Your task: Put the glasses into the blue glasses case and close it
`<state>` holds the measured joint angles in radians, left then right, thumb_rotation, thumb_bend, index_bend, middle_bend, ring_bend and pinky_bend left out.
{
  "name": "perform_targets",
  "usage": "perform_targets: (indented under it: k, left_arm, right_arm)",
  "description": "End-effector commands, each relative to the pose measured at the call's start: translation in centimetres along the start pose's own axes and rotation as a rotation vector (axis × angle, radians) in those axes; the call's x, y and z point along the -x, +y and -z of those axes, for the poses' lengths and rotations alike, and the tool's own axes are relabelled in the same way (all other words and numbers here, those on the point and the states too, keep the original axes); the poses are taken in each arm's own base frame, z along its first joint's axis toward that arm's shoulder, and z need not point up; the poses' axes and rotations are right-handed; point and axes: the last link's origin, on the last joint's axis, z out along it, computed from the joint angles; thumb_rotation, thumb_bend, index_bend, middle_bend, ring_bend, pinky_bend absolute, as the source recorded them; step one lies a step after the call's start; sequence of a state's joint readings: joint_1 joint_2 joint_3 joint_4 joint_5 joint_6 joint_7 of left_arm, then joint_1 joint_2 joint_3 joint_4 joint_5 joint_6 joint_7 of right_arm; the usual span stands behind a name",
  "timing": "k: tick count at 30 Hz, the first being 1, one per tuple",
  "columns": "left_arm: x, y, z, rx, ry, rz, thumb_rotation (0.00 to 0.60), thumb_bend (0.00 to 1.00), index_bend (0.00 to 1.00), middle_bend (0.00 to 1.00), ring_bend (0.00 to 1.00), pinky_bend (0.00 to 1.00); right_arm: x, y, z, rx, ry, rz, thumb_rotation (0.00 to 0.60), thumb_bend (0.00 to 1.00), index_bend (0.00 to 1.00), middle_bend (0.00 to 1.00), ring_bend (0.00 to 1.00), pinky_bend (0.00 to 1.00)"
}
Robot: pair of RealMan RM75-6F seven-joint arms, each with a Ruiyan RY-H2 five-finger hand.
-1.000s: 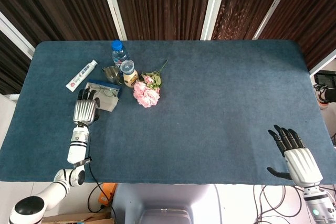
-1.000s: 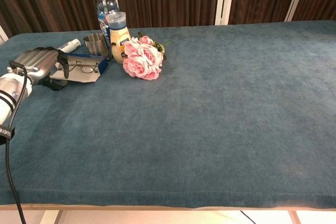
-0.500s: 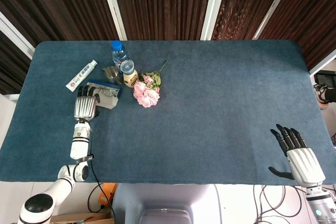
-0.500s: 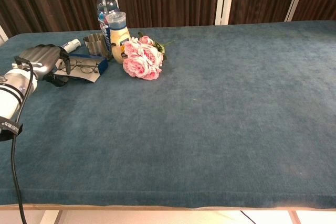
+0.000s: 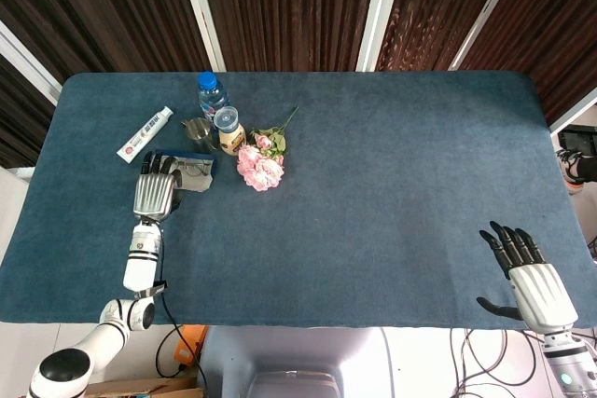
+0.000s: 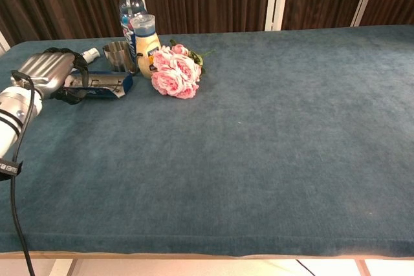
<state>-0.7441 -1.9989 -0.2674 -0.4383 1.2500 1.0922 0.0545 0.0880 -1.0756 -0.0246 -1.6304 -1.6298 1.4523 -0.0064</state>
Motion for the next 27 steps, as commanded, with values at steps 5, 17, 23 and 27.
perform_targets:
  k: [5, 17, 23, 27]
  left_arm:
    - [-2.4, -2.3, 4.7, 0.083, 0.070, 0.055, 0.600, 0.51, 0.69, 0.22, 0.10, 0.09]
    - [-6.4, -4.6, 13.9, 0.086, -0.045, 0.105, 0.600, 0.51, 0.69, 0.21, 0.10, 0.09]
    - [-6.9, -4.9, 16.5, 0.096, -0.076, 0.097, 0.600, 0.51, 0.68, 0.21, 0.10, 0.10]
    - [-6.6, -5.0, 16.7, 0.093, -0.106, 0.053, 0.600, 0.51, 0.68, 0.21, 0.10, 0.09]
  right_arm:
    - [0.4, -0.5, -0.1, -0.014, -0.014, 0.013, 0.600, 0.10, 0.00, 0.00, 0.00, 0.00]
    - [0.7, -1.1, 0.0, -0.040, -0.025, 0.006, 0.600, 0.10, 0.00, 0.00, 0.00, 0.00]
    - [0.8, -1.4, 0.1, -0.056, -0.030, 0.003, 0.600, 0.10, 0.00, 0.00, 0.00, 0.00]
    - [0.8, -1.5, 0.2, -0.061, -0.032, -0.001, 0.600, 0.10, 0.00, 0.00, 0.00, 0.00]
